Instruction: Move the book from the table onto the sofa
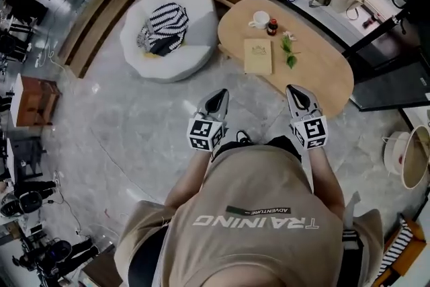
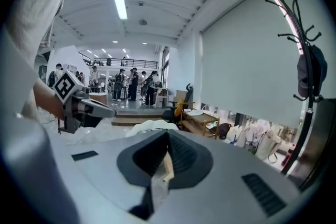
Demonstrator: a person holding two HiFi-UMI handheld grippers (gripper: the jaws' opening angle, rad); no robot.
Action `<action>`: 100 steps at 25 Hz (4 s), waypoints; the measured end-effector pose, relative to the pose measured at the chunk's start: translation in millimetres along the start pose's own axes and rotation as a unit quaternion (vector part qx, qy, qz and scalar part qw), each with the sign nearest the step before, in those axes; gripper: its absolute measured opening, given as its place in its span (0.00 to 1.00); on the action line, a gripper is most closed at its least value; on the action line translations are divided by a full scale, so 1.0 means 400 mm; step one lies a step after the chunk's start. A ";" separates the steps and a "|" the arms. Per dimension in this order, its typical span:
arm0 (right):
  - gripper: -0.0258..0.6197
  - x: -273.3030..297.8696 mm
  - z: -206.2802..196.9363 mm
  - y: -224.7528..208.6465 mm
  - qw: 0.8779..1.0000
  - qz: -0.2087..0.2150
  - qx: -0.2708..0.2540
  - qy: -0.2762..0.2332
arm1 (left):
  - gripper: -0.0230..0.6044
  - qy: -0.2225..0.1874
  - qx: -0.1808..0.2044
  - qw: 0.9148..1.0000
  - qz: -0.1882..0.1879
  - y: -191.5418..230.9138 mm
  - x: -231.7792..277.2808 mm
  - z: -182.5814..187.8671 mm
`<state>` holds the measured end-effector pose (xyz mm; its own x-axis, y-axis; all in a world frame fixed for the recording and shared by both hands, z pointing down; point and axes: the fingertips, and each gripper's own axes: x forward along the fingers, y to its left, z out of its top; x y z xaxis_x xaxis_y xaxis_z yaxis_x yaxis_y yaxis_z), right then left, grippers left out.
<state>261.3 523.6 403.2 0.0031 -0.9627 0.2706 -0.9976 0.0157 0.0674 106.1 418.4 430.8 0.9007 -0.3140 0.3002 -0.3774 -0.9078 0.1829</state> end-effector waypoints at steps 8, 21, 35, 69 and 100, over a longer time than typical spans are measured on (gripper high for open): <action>0.05 0.066 -0.034 -0.030 0.998 -0.020 0.058 0.034 | 0.02 0.012 -0.023 1.000 -0.005 0.057 0.061 0.014; 0.05 0.297 -0.020 -0.231 0.997 0.011 0.072 0.015 | 0.02 0.039 -0.012 0.999 0.026 0.142 0.231 0.093; 0.05 0.441 0.009 -0.431 0.996 0.025 0.088 -0.016 | 0.02 0.013 0.020 0.999 0.028 0.208 0.500 0.229; 0.05 0.622 -0.385 -0.213 0.986 0.030 0.100 0.131 | 0.30 0.228 -0.366 0.889 -0.154 0.371 0.810 -0.748; 0.05 0.377 -0.615 -0.124 0.954 0.010 0.215 0.208 | 0.37 0.200 -0.494 0.794 -0.292 0.245 0.856 -0.817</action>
<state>328.1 444.1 677.0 -0.0786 -0.7718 0.6310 -0.9339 -0.1644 -0.3174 307.1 312.6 857.3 0.9182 0.3736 0.1316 -0.0836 -0.1418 0.9864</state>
